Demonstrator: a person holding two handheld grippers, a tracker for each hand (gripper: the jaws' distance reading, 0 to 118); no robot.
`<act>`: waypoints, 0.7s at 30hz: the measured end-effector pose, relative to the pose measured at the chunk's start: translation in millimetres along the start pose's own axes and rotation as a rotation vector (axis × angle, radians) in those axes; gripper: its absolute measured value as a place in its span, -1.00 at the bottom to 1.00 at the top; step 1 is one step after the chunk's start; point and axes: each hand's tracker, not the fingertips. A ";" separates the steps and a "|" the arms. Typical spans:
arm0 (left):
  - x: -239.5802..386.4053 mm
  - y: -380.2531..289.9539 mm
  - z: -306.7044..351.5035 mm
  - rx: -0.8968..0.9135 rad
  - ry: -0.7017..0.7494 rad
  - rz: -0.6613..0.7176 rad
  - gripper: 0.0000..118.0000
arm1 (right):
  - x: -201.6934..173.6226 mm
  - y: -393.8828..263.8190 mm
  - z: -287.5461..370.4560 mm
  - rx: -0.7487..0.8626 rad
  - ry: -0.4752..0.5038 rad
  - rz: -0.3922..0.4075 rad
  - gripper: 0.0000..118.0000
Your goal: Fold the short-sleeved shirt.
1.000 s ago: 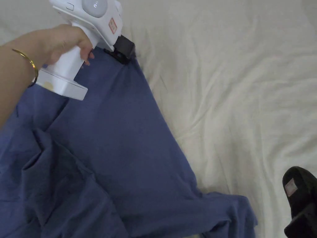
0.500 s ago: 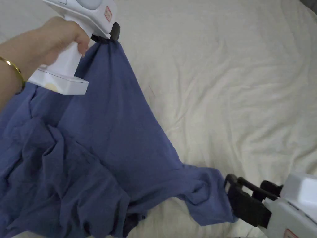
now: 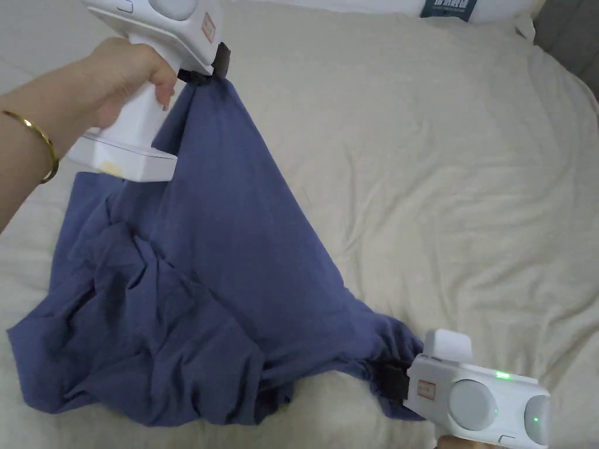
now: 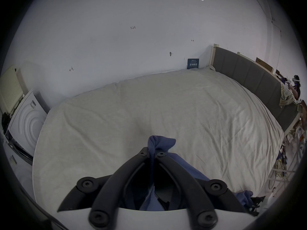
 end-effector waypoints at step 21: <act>-122.3 34.7 328.1 0.584 0.195 0.154 -0.93 | 57.8 137.0 371.9 0.678 0.301 0.107 -0.86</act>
